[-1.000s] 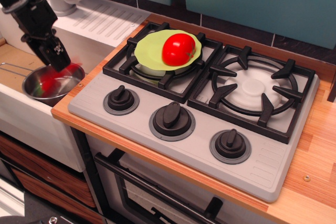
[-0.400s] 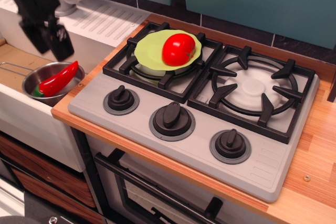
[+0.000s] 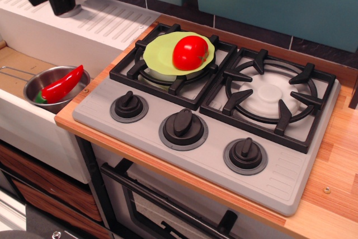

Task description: Put tomato on plate and redpepper in pot or pan in sink

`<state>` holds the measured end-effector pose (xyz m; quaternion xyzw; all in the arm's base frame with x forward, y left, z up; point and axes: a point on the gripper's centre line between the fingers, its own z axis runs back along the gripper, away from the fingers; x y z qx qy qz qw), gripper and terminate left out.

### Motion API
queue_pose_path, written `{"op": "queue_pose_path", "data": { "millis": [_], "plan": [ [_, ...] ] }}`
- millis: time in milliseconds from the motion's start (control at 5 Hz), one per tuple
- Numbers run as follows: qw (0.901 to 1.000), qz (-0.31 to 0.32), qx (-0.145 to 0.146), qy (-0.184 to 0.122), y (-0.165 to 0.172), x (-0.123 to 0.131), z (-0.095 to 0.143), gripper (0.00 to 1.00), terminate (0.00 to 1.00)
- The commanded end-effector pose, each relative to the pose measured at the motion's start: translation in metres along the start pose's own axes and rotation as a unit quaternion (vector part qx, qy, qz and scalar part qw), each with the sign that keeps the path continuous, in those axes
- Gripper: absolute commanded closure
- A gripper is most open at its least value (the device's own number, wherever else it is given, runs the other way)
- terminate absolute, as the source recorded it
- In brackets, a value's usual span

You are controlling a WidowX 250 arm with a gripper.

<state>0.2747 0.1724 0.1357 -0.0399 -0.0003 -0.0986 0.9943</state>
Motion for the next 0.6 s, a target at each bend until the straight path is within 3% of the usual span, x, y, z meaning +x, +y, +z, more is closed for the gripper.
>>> {"op": "queue_pose_path", "data": {
  "millis": [0,200,400],
  "plan": [
    [0.9973,-0.027,0.068,0.001,-0.0158,0.0113,0.0488,0.0,0.0],
    [0.9973,-0.027,0.068,0.001,-0.0158,0.0113,0.0488,0.0,0.0],
    [0.9973,-0.027,0.068,0.001,-0.0158,0.0113,0.0488,0.0,1.0]
  ]
}}
